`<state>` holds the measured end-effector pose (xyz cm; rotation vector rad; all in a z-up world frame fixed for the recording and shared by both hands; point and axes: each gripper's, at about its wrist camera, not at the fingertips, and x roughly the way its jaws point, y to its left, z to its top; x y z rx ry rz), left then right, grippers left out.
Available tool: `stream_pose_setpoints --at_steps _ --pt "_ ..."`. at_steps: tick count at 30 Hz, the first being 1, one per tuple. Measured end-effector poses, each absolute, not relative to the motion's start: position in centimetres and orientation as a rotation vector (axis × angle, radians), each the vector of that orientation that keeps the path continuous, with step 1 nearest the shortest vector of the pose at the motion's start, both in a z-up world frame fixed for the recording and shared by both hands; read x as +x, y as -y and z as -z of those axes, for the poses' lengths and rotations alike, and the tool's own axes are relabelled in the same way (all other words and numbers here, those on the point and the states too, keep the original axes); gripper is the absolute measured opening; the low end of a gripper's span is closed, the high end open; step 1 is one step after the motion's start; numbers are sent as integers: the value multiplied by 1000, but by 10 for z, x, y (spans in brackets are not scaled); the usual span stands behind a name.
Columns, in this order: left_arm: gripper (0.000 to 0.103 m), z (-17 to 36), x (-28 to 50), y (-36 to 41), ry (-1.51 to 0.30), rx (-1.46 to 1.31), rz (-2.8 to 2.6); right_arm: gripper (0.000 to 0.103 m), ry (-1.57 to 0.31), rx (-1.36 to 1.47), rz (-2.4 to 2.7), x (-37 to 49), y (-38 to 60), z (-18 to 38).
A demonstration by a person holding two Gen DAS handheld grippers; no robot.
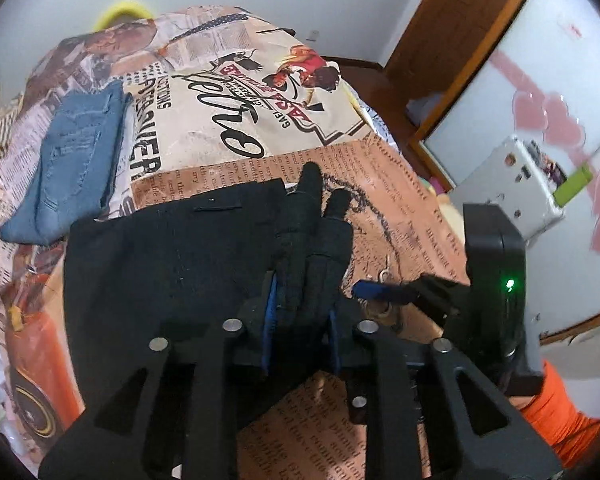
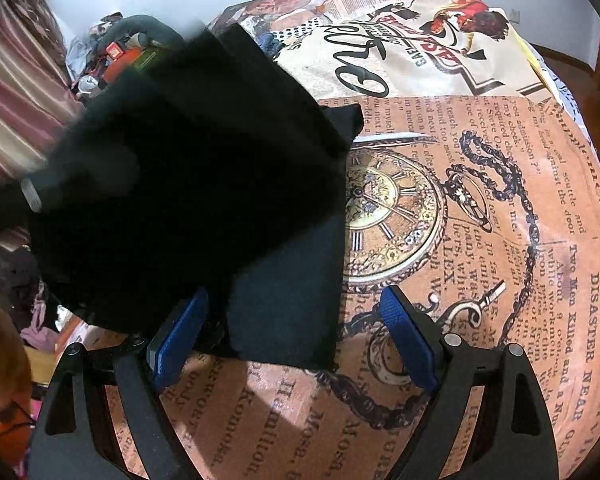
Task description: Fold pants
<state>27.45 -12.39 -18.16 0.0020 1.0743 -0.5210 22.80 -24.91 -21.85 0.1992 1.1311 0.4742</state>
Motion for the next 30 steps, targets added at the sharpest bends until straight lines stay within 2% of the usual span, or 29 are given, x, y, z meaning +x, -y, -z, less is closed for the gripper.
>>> stream_pose_setpoints --at_steps 2,3,4,7,10,17,26,30 --pt "47 173 273 118 -1056 -4 499 86 -1130 199 -476 226 249 218" --pt "62 170 272 116 -1044 -19 495 86 -1129 198 -477 225 249 218" --pt "72 164 271 110 -1023 -43 491 86 -1129 198 -476 227 249 220" --pt "83 147 270 98 -951 -107 483 86 -1128 199 -474 225 249 219" --pt "89 135 279 81 -899 -113 418 86 -1127 192 -470 226 247 219" --pt "93 135 317 46 -855 -3 213 86 -1129 195 -469 225 249 219" --pt "94 195 397 15 -995 74 99 86 -1130 186 -464 225 249 218" --pt "94 237 425 10 -1121 68 81 86 -1127 186 -455 226 251 217"
